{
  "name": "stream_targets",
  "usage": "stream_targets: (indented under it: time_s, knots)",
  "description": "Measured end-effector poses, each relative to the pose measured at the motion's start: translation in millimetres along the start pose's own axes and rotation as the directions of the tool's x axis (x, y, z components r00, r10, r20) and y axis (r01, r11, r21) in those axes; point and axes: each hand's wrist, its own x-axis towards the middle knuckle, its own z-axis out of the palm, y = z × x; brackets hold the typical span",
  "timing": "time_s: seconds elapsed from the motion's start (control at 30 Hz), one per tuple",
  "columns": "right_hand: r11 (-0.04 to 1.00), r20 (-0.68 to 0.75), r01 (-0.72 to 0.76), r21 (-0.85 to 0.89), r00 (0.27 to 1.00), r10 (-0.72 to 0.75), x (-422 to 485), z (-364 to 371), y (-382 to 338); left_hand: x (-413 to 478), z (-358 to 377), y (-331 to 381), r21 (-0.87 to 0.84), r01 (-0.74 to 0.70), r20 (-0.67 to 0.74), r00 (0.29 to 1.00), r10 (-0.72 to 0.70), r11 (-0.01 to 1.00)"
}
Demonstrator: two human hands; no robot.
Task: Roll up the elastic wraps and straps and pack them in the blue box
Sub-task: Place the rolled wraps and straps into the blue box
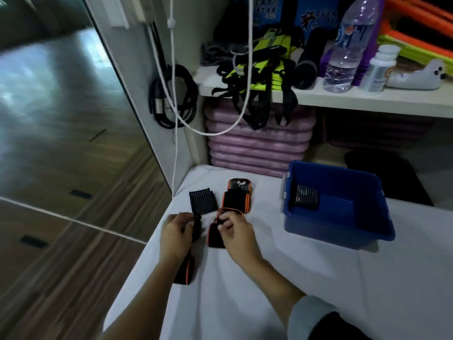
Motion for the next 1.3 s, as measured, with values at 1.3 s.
stream_targets:
  time_s: [1.3]
  knots:
    - [0.922, 0.122, -0.377, 0.089, 0.923, 0.365, 61, 157, 9, 62, -1, -106, -0.202, 0.220, 0.392, 0.911, -0.127, 0.954]
